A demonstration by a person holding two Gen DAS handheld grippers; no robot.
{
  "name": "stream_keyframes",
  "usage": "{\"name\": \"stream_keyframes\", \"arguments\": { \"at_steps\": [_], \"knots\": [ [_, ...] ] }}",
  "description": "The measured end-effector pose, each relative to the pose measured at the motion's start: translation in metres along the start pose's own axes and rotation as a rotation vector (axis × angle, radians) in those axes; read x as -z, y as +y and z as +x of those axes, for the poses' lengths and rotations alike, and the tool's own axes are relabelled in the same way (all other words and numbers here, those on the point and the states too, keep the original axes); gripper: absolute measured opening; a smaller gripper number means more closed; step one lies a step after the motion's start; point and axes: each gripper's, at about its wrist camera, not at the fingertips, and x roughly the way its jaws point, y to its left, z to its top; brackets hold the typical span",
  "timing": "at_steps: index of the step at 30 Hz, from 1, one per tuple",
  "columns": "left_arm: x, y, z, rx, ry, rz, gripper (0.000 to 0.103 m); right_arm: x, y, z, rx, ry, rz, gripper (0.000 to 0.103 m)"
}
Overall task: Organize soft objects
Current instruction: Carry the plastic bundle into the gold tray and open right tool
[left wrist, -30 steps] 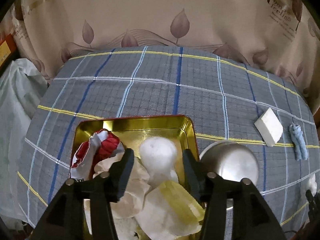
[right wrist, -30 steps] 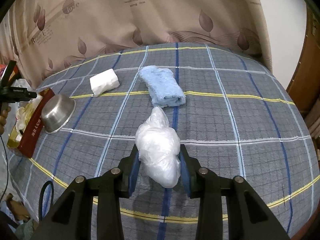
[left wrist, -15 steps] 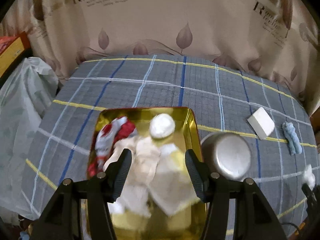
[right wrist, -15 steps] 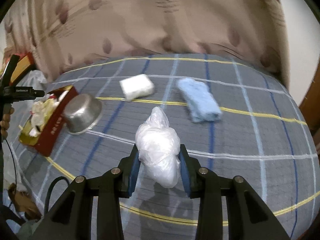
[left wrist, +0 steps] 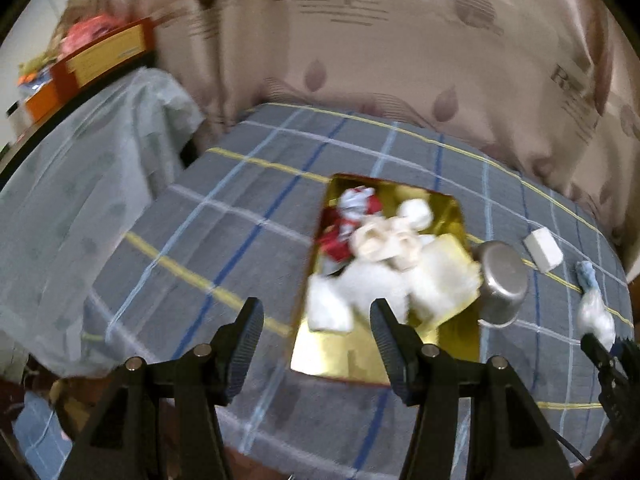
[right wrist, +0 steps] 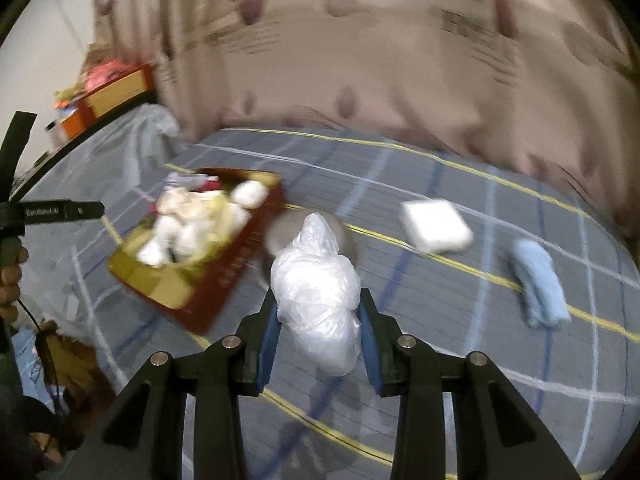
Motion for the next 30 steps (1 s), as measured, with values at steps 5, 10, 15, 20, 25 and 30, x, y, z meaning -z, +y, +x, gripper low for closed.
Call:
{"name": "stream_keyframes", "arguments": {
  "at_steps": [5,10,15,20,25,30],
  "knots": [
    [0.014,0.027,-0.013,-0.062,-0.012,-0.015,0.057,-0.020,0.051,0.016,-0.083,-0.002,-0.077,0.034],
    [0.021,0.048,-0.020,-0.067,-0.021,-0.046,0.057,-0.034,0.096,0.037,-0.128,0.015,-0.149,0.034],
    [0.021,0.061,-0.025,-0.064,-0.033,-0.074,0.057,-0.044,0.131,0.058,-0.147,0.031,-0.196,0.034],
    [0.021,0.067,-0.024,-0.058,-0.025,-0.093,0.057,-0.052,0.147,0.081,-0.144,0.048,-0.212,0.034],
    [0.021,0.066,-0.022,-0.052,-0.025,-0.095,0.057,-0.061,0.153,0.099,-0.138,0.063,-0.207,0.034],
    [0.022,0.065,-0.017,-0.043,-0.012,-0.082,0.057,-0.065,0.155,0.115,-0.120,0.080,-0.200,0.035]
  ]
}}
